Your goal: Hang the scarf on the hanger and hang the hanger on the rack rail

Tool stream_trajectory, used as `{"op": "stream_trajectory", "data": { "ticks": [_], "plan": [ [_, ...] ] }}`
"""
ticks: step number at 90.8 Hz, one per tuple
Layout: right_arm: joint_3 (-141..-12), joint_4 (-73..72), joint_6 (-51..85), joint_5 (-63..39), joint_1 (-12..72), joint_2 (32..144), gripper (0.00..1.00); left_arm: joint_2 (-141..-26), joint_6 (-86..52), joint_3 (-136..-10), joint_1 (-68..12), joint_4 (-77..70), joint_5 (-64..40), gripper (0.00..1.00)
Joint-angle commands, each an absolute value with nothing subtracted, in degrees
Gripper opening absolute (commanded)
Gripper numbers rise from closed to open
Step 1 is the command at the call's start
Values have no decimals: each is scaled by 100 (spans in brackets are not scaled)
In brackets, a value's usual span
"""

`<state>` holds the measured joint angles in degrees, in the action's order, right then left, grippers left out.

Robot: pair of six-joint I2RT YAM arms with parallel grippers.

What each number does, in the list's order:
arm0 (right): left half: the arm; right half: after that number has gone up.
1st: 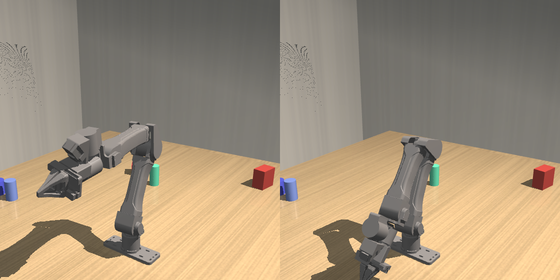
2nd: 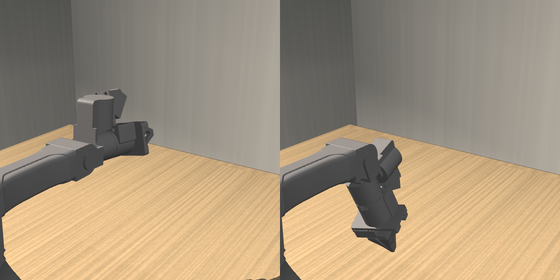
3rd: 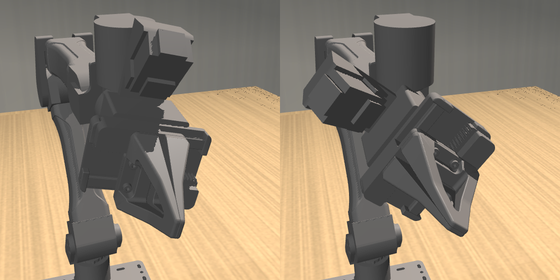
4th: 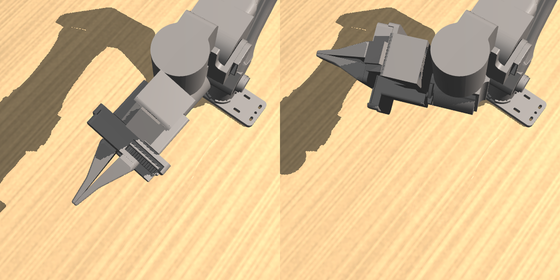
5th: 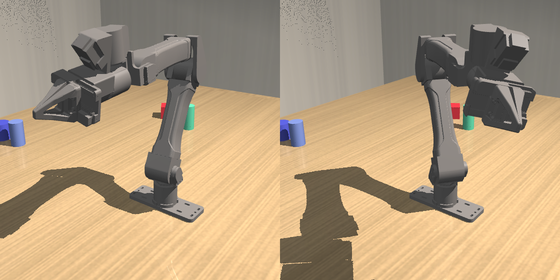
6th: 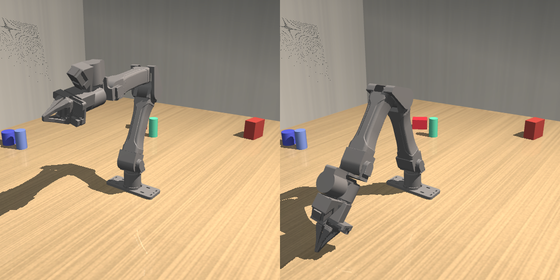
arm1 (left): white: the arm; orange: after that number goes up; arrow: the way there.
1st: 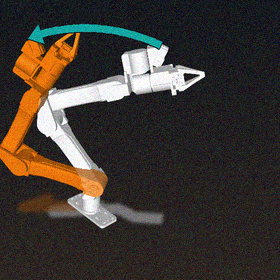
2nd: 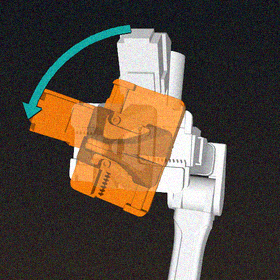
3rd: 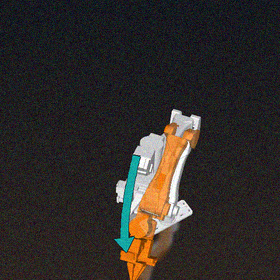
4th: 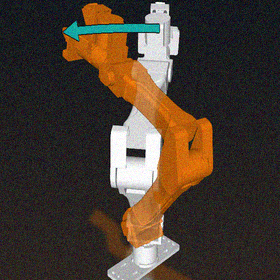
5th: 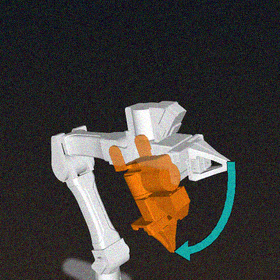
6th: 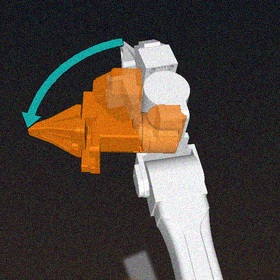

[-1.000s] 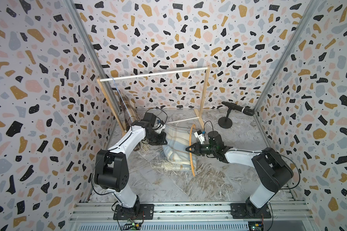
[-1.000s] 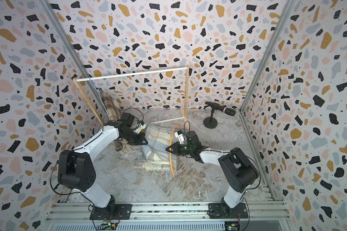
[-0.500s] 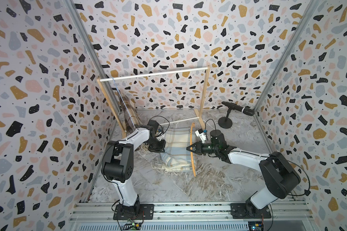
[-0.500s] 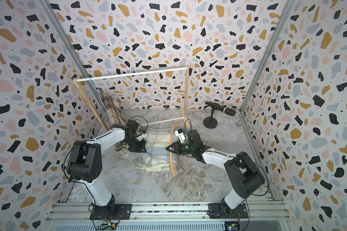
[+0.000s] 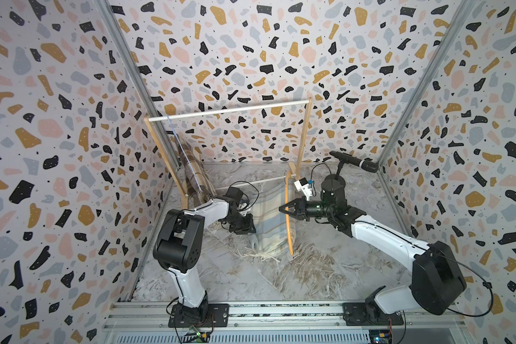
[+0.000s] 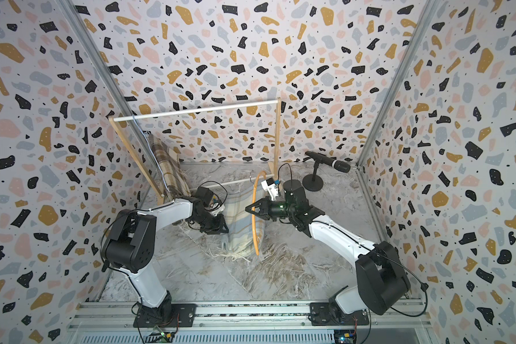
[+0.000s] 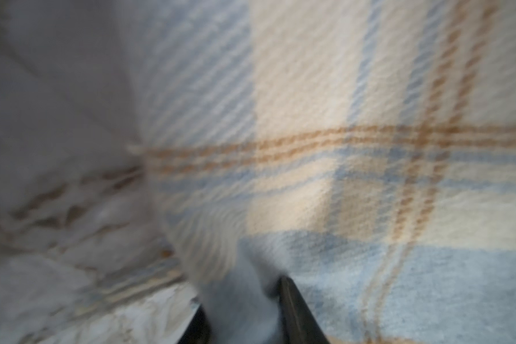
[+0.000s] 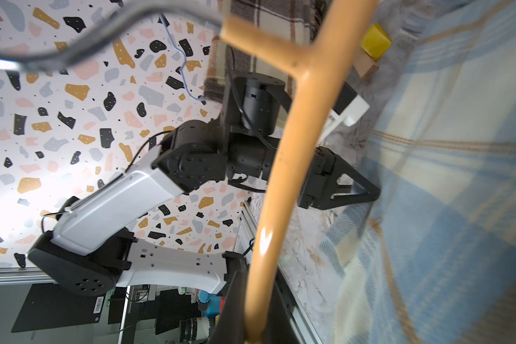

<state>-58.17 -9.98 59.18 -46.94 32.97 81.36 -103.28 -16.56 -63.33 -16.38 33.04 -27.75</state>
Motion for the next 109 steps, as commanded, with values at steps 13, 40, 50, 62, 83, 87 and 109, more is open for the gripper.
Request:
{"op": "stream_trajectory", "data": {
  "ticks": [13, 40, 50, 62, 83, 87, 109],
  "plan": [
    [-6859, -636, 6266, -4690, 3209, 7706, 0, -9583, -1513, -6544, -1648, 3640, -2229, 35],
    [-7858, 1, 6357, -4070, 3153, 7716, 0, -7794, -1391, -6857, -1652, 3887, -2397, 48],
    [-8139, 208, 6266, -3826, 3139, 7782, 0, -7033, -1653, -7063, -1660, 3805, -2863, 56],
    [-8372, 211, 6272, -3665, 3136, 7882, 0, -6516, -1959, -7489, -1771, 3712, -3644, 65],
    [-8784, 414, 6386, -3632, 3134, 8011, 0, -6707, -2354, -8171, -2556, 3291, -4049, 72],
    [-8865, 451, 6382, -3638, 3133, 8028, 0, -6862, -2406, -8294, -2690, 3162, -4049, 73],
    [-8950, 401, 6532, -3665, 3139, 8016, 0, -7704, -2556, -8890, -3369, 2879, -3978, 73]
  ]
}}
